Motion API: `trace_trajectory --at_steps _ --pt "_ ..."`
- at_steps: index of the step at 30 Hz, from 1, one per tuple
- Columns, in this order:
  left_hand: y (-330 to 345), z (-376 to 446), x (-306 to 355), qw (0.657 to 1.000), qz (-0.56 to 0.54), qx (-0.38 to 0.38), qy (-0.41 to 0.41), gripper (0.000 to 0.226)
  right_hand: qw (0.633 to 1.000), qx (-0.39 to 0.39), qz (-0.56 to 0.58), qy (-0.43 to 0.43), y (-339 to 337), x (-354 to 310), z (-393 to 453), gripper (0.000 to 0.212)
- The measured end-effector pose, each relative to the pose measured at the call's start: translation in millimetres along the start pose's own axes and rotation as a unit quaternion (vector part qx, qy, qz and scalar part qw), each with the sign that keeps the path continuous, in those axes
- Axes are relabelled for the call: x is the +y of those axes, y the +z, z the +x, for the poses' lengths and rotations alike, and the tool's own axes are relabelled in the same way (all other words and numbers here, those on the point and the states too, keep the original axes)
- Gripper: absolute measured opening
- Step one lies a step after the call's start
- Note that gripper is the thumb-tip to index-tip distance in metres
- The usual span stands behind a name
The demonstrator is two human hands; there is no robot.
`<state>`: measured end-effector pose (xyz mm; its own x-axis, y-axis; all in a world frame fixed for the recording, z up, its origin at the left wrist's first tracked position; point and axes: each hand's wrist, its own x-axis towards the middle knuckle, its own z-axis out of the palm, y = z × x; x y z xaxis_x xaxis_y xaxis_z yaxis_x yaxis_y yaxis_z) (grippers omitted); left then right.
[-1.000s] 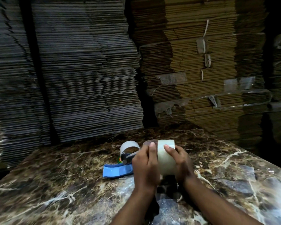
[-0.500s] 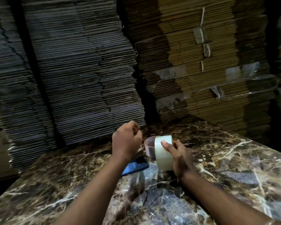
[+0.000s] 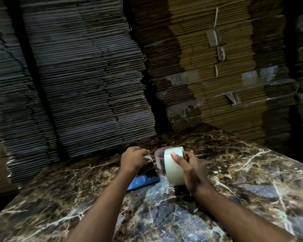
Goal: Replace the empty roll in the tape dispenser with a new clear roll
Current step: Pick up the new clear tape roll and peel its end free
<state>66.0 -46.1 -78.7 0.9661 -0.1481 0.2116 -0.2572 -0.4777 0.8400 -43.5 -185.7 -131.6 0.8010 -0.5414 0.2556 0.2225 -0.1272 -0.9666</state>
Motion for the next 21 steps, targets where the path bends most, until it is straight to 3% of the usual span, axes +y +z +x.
trace_trajectory --at_steps 2,6,9,14,21 --pt "-2.1 -1.4 -0.5 0.999 -0.039 -0.012 -0.018 0.013 1.000 -0.005 -0.003 0.004 0.2 0.2 -0.2 0.057" --pt "-8.5 -4.3 -2.0 0.992 -0.113 -0.014 -0.045 0.020 1.000 -0.012 0.004 0.016 0.4 5.2 2.2 0.059" --pt "-13.1 -11.1 1.7 0.971 -0.215 -0.036 -0.098 0.018 1.000 -0.011 -0.001 0.017 0.8 7.2 3.1 0.065" --pt "-17.8 -15.1 -4.3 0.946 -0.293 -0.038 -0.129 0.021 1.000 -0.007 -0.009 0.014 1.1 7.0 2.3 0.067" --pt "-26.1 -19.3 -30.4 0.871 -0.469 -0.028 -0.143 0.023 1.000 -0.010 -0.014 0.018 1.5 8.4 2.8 0.070"
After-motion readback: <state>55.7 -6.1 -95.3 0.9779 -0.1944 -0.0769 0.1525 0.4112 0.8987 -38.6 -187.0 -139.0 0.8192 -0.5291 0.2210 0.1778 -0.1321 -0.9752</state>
